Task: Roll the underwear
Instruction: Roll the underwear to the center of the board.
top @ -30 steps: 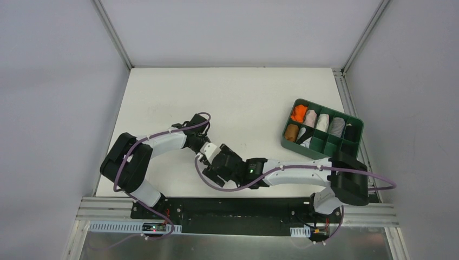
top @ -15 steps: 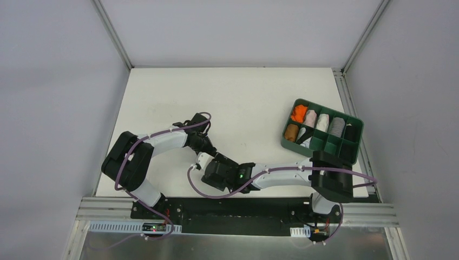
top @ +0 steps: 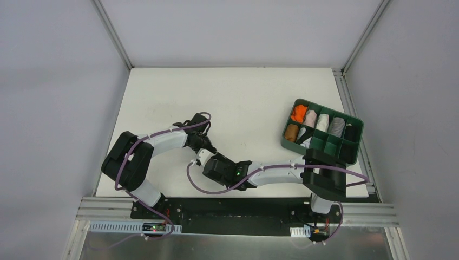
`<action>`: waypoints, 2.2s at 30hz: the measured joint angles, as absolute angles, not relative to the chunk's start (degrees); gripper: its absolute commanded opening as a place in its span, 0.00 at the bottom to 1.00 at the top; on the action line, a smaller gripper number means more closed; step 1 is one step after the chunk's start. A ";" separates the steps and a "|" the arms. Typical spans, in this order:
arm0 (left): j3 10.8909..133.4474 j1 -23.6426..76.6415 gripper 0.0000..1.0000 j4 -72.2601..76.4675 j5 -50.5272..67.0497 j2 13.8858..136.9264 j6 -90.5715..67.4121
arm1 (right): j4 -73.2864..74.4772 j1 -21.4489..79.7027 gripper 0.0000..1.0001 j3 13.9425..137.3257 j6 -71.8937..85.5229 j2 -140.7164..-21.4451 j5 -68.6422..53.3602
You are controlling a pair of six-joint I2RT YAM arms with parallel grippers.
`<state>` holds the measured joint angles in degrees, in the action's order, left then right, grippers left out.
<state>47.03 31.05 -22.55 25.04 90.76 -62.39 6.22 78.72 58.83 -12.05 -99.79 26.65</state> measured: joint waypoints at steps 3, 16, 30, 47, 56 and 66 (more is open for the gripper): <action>47.03 31.05 0.00 -22.55 25.04 90.76 -62.39 | 5.69 77.95 0.49 58.87 -11.57 -100.53 26.70; 47.68 31.05 0.00 -23.57 24.86 90.74 -61.95 | 4.95 77.49 0.17 59.22 -10.39 -101.56 27.11; 48.45 31.07 0.00 -25.02 23.94 90.91 -61.52 | 8.14 77.49 0.83 58.67 -7.68 -99.90 25.08; 49.39 31.05 0.00 -26.46 23.90 91.64 -60.99 | 9.69 77.06 0.37 61.73 -6.37 -103.44 24.88; 50.00 31.03 0.02 -27.33 23.33 91.64 -60.42 | 8.56 74.52 0.00 60.36 -3.42 -102.17 21.06; 50.65 30.63 0.68 -28.03 22.22 91.20 -58.52 | -0.60 66.81 0.00 53.36 3.68 -97.80 4.91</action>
<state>50.65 30.63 -28.03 22.22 91.20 -58.52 -0.60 66.81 53.36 3.68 -97.80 4.91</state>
